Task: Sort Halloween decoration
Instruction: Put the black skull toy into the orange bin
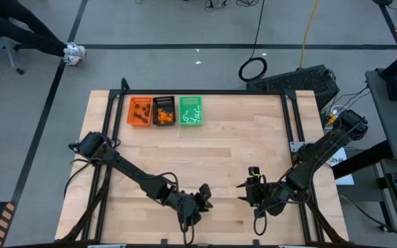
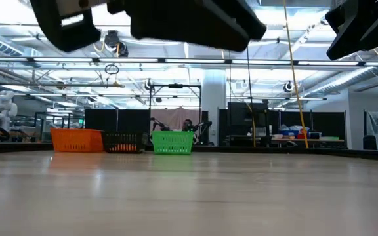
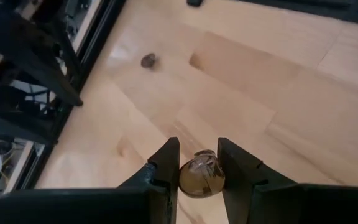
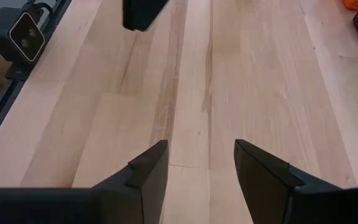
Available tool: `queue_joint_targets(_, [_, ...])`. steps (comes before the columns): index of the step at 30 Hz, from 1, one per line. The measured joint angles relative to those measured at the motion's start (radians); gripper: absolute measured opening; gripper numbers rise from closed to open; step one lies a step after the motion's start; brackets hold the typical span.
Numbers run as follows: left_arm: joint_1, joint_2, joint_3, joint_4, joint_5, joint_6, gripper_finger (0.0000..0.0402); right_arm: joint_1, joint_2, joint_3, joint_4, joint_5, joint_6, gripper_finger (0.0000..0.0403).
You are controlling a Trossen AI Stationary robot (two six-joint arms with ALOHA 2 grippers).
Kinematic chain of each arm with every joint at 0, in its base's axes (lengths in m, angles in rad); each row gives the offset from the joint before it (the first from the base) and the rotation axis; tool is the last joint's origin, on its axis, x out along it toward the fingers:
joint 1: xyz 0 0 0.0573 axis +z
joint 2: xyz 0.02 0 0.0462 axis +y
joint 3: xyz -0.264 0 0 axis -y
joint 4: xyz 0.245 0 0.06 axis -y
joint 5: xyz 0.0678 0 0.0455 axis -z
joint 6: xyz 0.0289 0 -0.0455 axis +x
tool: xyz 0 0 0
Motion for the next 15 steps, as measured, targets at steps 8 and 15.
queue_joint_targets(8, [-0.003,-0.005,0.000,-0.010,-0.043,-0.027,0.0079,0.000,0.000,0.000,0.004,0.000,0.003,0.0169])
queue_joint_targets(15, [0.006,-0.049,0.000,-0.044,-0.053,-0.217,0.0079,0.000,0.000,0.000,0.012,0.001,0.004,0.0169])
